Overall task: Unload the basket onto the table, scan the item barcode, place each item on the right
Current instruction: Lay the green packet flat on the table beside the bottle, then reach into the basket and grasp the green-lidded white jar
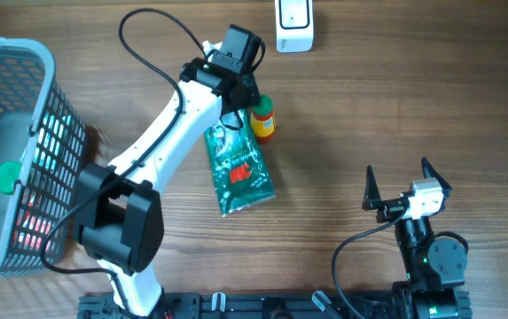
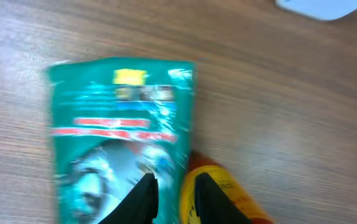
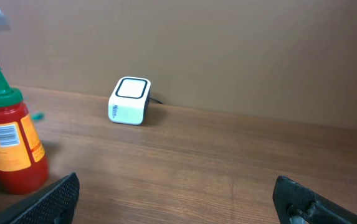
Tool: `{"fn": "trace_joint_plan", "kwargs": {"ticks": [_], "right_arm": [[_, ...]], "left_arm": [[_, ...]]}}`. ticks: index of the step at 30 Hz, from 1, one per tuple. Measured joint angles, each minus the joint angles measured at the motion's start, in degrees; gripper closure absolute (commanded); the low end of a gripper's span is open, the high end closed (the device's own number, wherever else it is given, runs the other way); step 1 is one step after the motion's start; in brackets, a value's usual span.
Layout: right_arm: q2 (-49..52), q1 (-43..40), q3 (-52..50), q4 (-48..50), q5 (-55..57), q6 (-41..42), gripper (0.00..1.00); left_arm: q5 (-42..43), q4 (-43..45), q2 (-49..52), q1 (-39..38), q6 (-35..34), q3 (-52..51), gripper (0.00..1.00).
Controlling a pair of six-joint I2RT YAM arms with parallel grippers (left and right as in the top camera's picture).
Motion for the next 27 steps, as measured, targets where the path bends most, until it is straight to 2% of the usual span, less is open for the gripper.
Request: {"fn": "trace_joint_plan", "kwargs": {"ticks": [1,2,3,9,13,16,18,22,27], "right_arm": [[0.0,0.0,0.0,0.0,0.0,0.0,0.0],[0.0,0.0,0.0,0.0,0.0,0.0,0.0],[0.0,0.0,0.0,0.0,0.0,0.0,0.0],[0.0,0.0,0.0,0.0,0.0,0.0,0.0],[0.0,0.0,0.0,0.0,0.0,0.0,0.0],[0.0,0.0,0.0,0.0,0.0,0.0,0.0],[0.0,0.0,0.0,0.0,0.0,0.0,0.0],[0.0,0.0,0.0,0.0,0.0,0.0,0.0],[0.0,0.0,0.0,0.0,0.0,0.0,0.0]], "left_arm": [[0.5,0.0,-0.2,0.0,-0.2,0.2,0.56],[0.8,-0.1,-0.5,0.0,0.0,0.3,0.17],[0.9,-0.3,-0.9,0.0,-0.3,0.3,0.0],[1.0,-1.2,-6.5,0.2,1.5,0.3,0.0],[-2.6,-1.2,-16.0,1.9,4.0,0.3,0.0],[-6.6,-1.1,-23.6,6.1,4.5,0.4,0.0],[-8.7,-1.0,-29.3,11.6,4.7,0.5,0.0],[-10.3,-0.8,-38.4,27.4,4.9,0.9,0.0],[-9.9,-1.5,-41.3,42.8,5.0,1.2,0.0]]}}
